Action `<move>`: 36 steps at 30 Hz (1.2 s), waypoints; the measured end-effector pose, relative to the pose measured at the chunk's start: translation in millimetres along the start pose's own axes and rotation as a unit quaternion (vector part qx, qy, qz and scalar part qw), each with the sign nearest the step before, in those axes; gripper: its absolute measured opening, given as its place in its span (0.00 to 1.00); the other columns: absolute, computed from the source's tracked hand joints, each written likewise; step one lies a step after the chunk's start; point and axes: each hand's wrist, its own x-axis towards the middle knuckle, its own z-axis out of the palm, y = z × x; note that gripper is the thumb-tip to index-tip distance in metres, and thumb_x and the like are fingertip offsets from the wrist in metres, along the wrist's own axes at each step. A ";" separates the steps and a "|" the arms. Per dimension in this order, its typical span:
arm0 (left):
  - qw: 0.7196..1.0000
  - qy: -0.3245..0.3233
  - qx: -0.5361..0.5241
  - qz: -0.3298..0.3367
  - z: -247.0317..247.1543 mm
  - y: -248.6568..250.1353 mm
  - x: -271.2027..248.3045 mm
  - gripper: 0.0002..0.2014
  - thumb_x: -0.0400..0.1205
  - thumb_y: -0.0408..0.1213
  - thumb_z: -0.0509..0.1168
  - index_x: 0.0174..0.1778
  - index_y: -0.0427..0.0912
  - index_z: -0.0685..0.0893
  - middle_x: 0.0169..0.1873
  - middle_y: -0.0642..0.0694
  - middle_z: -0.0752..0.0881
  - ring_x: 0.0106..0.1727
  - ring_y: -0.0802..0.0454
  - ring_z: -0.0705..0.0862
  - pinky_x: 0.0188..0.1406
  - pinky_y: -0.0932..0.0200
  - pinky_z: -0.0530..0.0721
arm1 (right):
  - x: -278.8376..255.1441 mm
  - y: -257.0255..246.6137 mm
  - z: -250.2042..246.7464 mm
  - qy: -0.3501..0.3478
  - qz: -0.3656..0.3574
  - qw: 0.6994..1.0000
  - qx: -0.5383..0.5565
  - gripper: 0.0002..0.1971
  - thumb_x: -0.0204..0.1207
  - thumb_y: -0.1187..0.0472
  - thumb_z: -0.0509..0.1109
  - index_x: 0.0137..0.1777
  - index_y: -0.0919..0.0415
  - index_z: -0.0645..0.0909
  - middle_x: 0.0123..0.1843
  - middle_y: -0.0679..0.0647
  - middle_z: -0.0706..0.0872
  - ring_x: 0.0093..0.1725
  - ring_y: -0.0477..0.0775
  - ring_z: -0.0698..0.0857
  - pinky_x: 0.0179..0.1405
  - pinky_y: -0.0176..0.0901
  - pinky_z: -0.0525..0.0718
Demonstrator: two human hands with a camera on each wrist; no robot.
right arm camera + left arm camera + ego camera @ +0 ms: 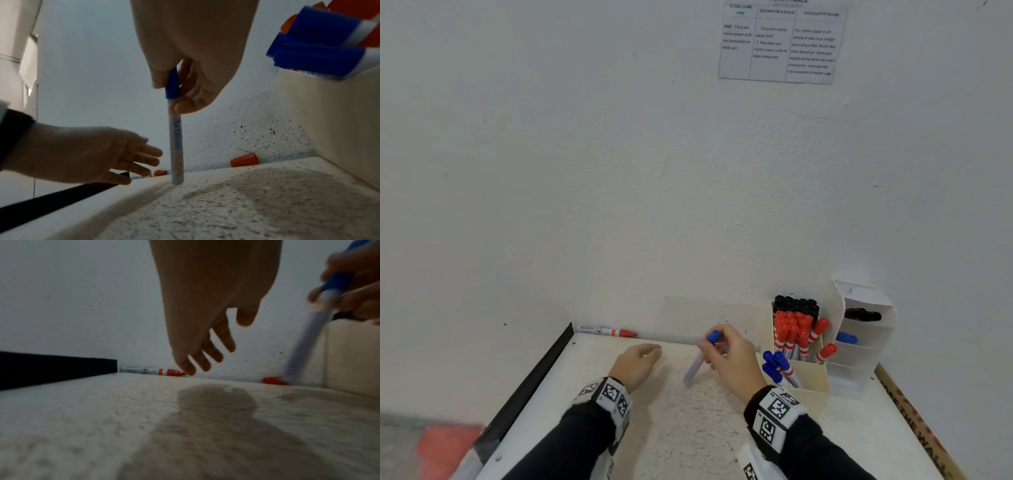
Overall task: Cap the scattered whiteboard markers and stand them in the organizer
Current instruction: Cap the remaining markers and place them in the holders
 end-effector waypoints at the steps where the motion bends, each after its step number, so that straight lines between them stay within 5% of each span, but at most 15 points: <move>1: 0.998 0.015 0.066 -0.012 -5.0 -6.9 11.5 0.18 0.85 0.41 0.58 0.70 0.41 0.77 0.70 0.43 0.77 0.71 0.46 0.74 0.72 0.57 0.68 | 1.2 2.6 -1.1 0.007 -0.011 1.000 -0.008 0.06 0.76 0.57 0.70 0.40 0.48 0.76 0.34 0.55 0.80 0.33 0.49 0.78 0.35 0.40 0.79; 4: 0.970 0.039 0.234 -0.048 -19.0 -25.8 42.5 0.20 0.84 0.41 0.54 0.73 0.47 0.71 0.74 0.44 0.69 0.74 0.44 0.70 0.74 0.49 0.69 | 4.2 4.5 -4.0 0.025 -0.044 0.998 -0.028 0.04 0.78 0.56 0.67 0.43 0.49 0.75 0.32 0.53 0.78 0.30 0.44 0.75 0.31 0.30 0.75; 10: 0.923 0.074 0.370 -0.073 -32.0 -38.8 70.5 0.21 0.83 0.36 0.50 0.73 0.49 0.66 0.75 0.49 0.66 0.77 0.49 0.65 0.74 0.41 0.63 | 12.8 19.0 -1.2 0.064 -0.069 0.994 -0.051 0.05 0.81 0.53 0.61 0.45 0.41 0.70 0.42 0.62 0.85 0.45 0.60 0.86 0.44 0.51 0.83; 16: 0.884 0.075 0.459 -0.052 -39.1 -38.6 73.0 0.21 0.84 0.36 0.46 0.72 0.56 0.64 0.73 0.52 0.66 0.77 0.43 0.61 0.75 0.39 0.62 | 13.5 20.9 -2.8 0.087 -0.069 0.991 -0.075 0.02 0.81 0.52 0.60 0.49 0.48 0.71 0.41 0.60 0.85 0.43 0.58 0.86 0.38 0.47 0.82; 21: 0.888 0.059 0.455 -0.033 -38.9 -42.2 71.3 0.18 0.83 0.36 0.50 0.68 0.55 0.68 0.73 0.53 0.67 0.76 0.44 0.64 0.75 0.41 0.60 | 12.7 11.5 -7.7 0.096 -0.071 0.989 -0.089 0.03 0.82 0.54 0.60 0.50 0.52 0.72 0.37 0.47 0.78 0.31 0.44 0.74 0.31 0.33 0.73; 27: 0.869 0.060 0.492 -0.019 -43.0 -41.2 68.8 0.22 0.83 0.37 0.46 0.72 0.61 0.63 0.70 0.52 0.69 0.73 0.46 0.65 0.71 0.42 0.63 | 19.3 9.4 -8.4 0.117 -0.050 0.988 -0.086 0.06 0.82 0.53 0.60 0.49 0.54 0.72 0.33 0.44 0.75 0.30 0.47 0.74 0.32 0.44 0.75; 31: 0.886 0.073 0.457 -0.006 -39.3 -46.5 69.7 0.19 0.84 0.41 0.48 0.71 0.57 0.65 0.74 0.53 0.66 0.75 0.45 0.65 0.74 0.43 0.61 | 21.9 8.9 -4.8 0.120 -0.050 0.987 -0.092 0.07 0.82 0.53 0.60 0.50 0.56 0.73 0.36 0.47 0.77 0.35 0.59 0.82 0.38 0.54 0.82; 36: 0.863 0.071 0.500 0.003 -39.8 -44.6 74.1 0.17 0.86 0.43 0.47 0.71 0.53 0.68 0.69 0.48 0.71 0.71 0.44 0.68 0.71 0.43 0.67 | 18.7 3.1 -6.5 0.115 -0.080 0.987 -0.075 0.10 0.82 0.54 0.60 0.55 0.60 0.74 0.39 0.49 0.77 0.32 0.51 0.76 0.36 0.47 0.78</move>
